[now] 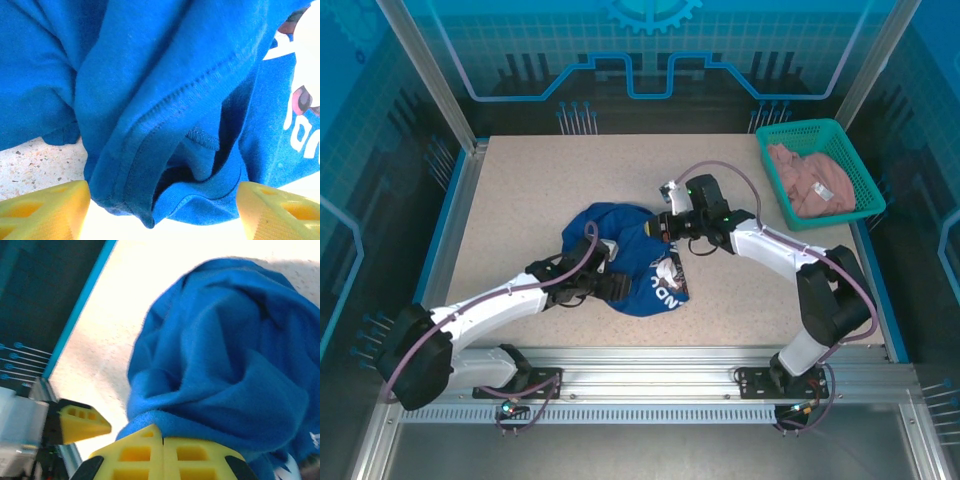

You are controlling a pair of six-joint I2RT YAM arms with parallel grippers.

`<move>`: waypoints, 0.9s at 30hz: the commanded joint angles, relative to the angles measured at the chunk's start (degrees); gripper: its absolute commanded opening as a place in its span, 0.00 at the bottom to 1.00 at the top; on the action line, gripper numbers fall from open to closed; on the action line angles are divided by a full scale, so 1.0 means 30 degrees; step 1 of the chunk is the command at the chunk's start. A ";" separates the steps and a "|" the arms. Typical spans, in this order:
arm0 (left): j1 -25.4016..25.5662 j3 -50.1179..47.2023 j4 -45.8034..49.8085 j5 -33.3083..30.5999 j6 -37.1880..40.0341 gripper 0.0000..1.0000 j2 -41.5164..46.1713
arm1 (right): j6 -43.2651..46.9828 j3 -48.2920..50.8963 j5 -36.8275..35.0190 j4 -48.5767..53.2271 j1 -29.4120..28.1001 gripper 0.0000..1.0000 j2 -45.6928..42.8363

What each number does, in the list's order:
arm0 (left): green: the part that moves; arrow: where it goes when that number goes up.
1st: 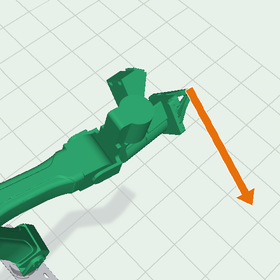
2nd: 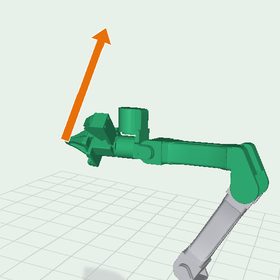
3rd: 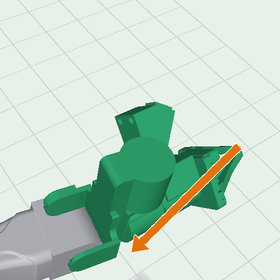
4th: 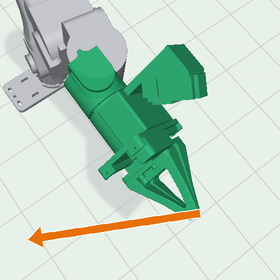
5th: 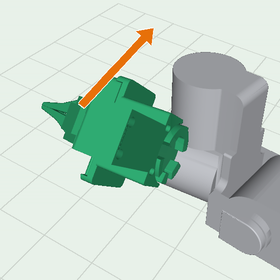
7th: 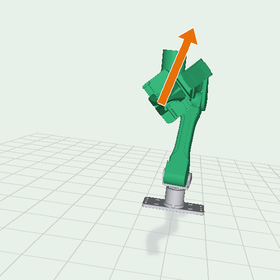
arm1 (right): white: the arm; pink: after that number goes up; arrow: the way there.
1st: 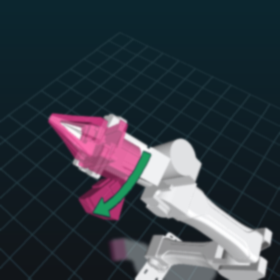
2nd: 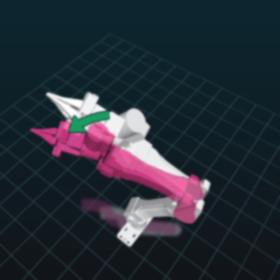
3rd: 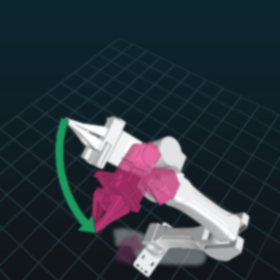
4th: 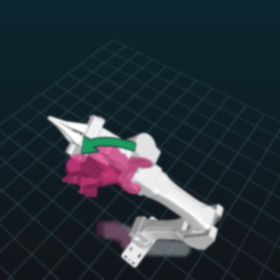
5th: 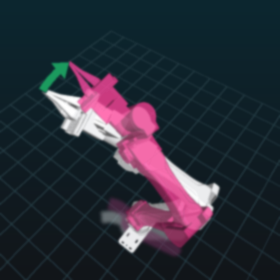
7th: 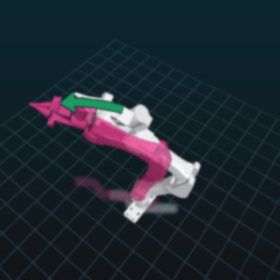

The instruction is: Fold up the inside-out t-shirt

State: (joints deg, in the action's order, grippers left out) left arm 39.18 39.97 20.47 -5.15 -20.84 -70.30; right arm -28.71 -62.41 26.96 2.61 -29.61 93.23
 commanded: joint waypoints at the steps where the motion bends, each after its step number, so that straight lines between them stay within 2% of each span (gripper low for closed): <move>1: 0.0050 -0.0233 -0.0293 0.0493 0.0038 0.79 0.0588 | -0.1343 -0.1478 0.1632 -0.1210 0.0039 0.00 -0.0225; 6: 0.0054 -0.0235 -0.0297 0.0347 0.0076 0.80 0.0538 | -0.1988 -0.3392 0.1844 -0.1379 0.0065 0.00 0.0983; 11: 0.0051 0.0088 -0.0458 -0.0108 -0.0052 0.88 -0.0095 | -0.2727 -0.5046 0.2033 -0.1588 0.0083 0.00 0.2482; 16: 0.0040 0.0699 -0.1160 0.0377 -0.0493 0.84 -0.1696 | -0.2852 -0.6034 0.1999 -0.1490 0.0169 0.00 0.3379; 22: 0.0073 0.0796 -0.2806 0.2015 -0.1210 0.59 -0.3183 | -0.2825 -0.7174 0.1959 -0.1043 0.0278 0.00 0.4351; 25: 0.0065 0.0820 -0.4073 0.2683 -0.1573 0.40 -0.3431 | -0.2376 -0.8424 0.1956 0.0226 0.0287 0.01 0.5136; 27: -0.0006 0.1049 -0.4936 0.3288 -0.1867 0.20 -0.3251 | -0.1201 -0.9619 0.1856 0.2369 0.0390 0.13 0.5481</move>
State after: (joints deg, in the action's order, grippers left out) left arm 39.18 40.73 11.42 0.49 -24.53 -80.16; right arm -35.64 -86.65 31.99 2.87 -29.54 108.09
